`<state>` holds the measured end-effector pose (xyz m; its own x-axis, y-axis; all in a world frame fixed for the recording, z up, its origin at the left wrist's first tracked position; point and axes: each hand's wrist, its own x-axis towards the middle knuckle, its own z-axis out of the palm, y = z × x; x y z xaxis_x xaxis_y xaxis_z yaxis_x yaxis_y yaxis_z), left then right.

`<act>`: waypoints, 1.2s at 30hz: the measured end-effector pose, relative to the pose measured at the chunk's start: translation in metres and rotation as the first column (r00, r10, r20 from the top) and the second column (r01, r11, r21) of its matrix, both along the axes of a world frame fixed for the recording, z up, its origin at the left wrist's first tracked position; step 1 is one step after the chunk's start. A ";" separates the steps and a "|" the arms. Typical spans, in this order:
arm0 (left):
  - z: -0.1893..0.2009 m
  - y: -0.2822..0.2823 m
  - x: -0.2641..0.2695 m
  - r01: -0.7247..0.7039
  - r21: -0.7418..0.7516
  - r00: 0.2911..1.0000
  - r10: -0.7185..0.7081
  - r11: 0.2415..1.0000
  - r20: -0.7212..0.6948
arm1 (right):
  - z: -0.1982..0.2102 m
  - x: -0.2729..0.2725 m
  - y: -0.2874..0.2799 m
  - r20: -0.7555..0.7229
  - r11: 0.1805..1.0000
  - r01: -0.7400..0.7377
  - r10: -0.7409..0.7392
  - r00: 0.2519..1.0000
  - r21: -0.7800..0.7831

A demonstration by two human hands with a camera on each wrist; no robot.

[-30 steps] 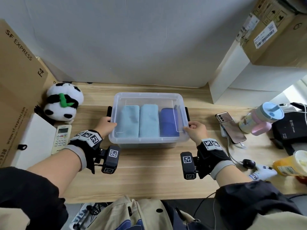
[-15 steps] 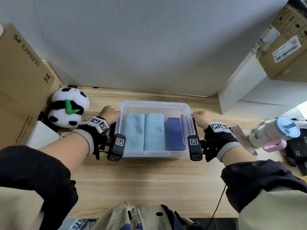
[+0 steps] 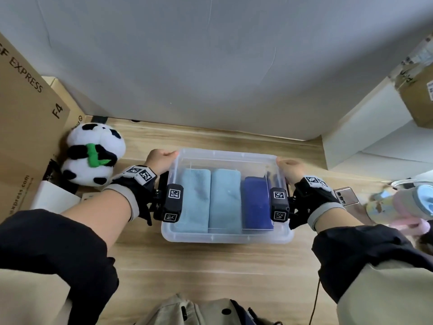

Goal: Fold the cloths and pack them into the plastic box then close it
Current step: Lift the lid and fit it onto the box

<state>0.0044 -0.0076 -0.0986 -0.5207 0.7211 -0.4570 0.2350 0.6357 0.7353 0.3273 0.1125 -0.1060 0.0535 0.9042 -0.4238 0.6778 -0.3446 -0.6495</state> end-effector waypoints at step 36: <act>0.004 -0.096 0.053 0.036 -0.105 0.998 -0.042 0.994 -0.056 | 0.004 0.049 -0.114 -0.203 0.957 0.151 -0.203 0.958 -0.246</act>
<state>0.0569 -0.1032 -0.0944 -0.5205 0.6917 -0.5006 0.3016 0.6974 0.6501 0.3759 -0.0012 -0.1023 0.0842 0.7679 -0.6350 0.4381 -0.6009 -0.6686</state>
